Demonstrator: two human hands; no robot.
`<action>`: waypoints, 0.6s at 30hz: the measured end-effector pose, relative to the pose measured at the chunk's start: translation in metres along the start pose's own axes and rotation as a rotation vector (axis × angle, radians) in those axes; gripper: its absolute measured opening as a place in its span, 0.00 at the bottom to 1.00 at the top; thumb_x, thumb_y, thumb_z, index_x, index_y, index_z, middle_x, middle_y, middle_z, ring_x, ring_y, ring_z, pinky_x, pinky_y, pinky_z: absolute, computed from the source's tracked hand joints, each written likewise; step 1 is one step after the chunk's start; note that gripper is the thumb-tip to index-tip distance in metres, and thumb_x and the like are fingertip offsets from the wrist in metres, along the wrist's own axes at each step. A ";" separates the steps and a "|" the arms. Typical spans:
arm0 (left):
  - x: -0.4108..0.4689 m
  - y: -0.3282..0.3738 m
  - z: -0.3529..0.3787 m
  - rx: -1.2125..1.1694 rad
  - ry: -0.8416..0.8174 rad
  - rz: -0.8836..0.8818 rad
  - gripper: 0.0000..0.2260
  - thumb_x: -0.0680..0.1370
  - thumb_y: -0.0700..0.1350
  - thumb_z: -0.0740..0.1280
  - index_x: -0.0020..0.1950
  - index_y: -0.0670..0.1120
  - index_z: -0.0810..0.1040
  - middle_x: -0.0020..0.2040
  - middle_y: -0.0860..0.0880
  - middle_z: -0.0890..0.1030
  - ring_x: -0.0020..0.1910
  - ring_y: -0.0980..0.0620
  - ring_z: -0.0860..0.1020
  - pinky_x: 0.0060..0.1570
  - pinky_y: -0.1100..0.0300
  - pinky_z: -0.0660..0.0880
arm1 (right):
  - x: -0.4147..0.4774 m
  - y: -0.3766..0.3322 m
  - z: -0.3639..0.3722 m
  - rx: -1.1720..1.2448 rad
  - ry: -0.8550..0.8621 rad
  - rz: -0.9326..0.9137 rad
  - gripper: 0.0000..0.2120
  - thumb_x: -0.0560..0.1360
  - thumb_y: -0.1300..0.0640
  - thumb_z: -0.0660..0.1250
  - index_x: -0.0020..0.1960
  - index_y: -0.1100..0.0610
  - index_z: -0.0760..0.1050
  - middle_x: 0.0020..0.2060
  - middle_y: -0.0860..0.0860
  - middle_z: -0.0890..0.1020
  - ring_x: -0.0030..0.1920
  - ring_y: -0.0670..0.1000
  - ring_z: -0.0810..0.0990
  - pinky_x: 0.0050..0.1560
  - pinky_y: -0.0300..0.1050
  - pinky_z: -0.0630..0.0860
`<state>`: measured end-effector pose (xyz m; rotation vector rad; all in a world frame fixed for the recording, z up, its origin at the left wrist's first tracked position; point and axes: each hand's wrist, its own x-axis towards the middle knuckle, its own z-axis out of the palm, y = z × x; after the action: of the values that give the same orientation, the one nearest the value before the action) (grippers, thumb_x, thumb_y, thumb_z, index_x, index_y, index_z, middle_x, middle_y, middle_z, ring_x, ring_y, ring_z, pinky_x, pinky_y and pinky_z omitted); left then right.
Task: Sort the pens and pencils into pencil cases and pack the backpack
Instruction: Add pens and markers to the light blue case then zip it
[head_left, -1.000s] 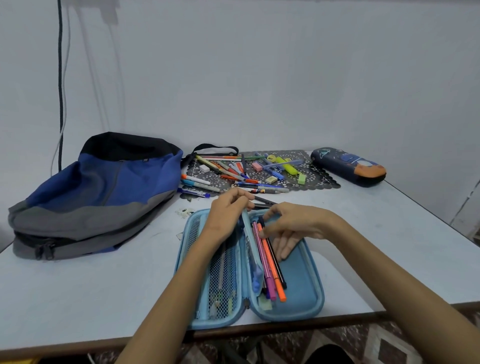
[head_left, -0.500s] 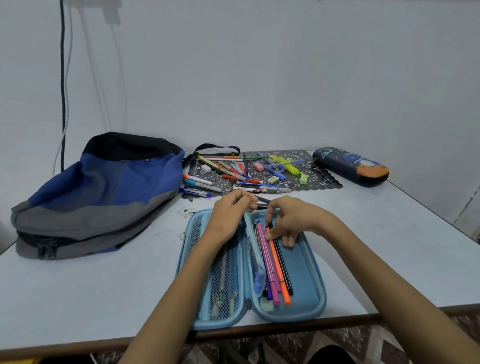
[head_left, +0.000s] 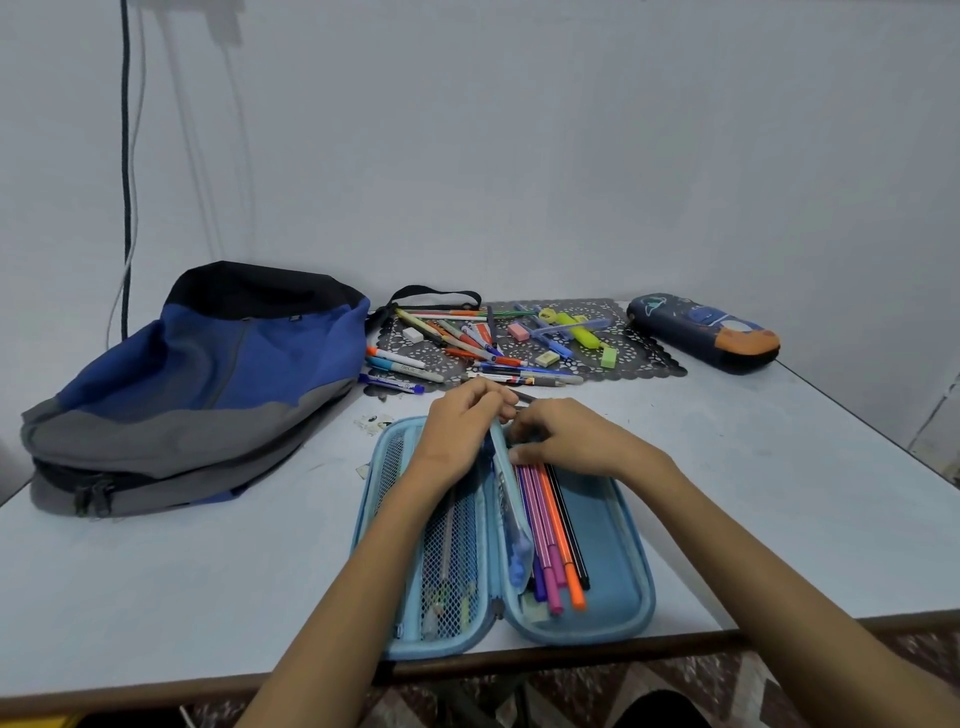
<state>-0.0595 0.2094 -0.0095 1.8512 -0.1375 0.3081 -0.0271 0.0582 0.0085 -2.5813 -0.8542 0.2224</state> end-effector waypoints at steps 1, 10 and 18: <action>0.000 0.000 0.000 -0.002 -0.001 0.003 0.11 0.78 0.36 0.60 0.44 0.45 0.80 0.42 0.46 0.82 0.45 0.52 0.80 0.54 0.54 0.75 | -0.001 0.001 0.000 0.001 -0.007 -0.008 0.10 0.75 0.52 0.70 0.53 0.55 0.80 0.46 0.48 0.79 0.45 0.45 0.76 0.45 0.41 0.73; 0.000 0.000 0.000 -0.013 -0.007 0.002 0.09 0.73 0.45 0.60 0.43 0.49 0.80 0.41 0.48 0.83 0.46 0.51 0.81 0.55 0.53 0.75 | -0.007 0.004 -0.007 0.050 -0.079 -0.042 0.16 0.71 0.51 0.75 0.56 0.54 0.81 0.46 0.45 0.77 0.41 0.41 0.72 0.39 0.35 0.68; 0.000 -0.001 0.000 0.002 -0.013 0.011 0.09 0.74 0.46 0.60 0.42 0.49 0.80 0.41 0.49 0.83 0.45 0.51 0.80 0.56 0.48 0.75 | -0.011 0.003 -0.014 0.145 -0.166 0.028 0.18 0.69 0.53 0.76 0.57 0.57 0.81 0.41 0.47 0.81 0.45 0.55 0.82 0.45 0.46 0.78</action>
<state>-0.0597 0.2100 -0.0106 1.8551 -0.1572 0.3038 -0.0307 0.0443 0.0205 -2.4661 -0.8271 0.4936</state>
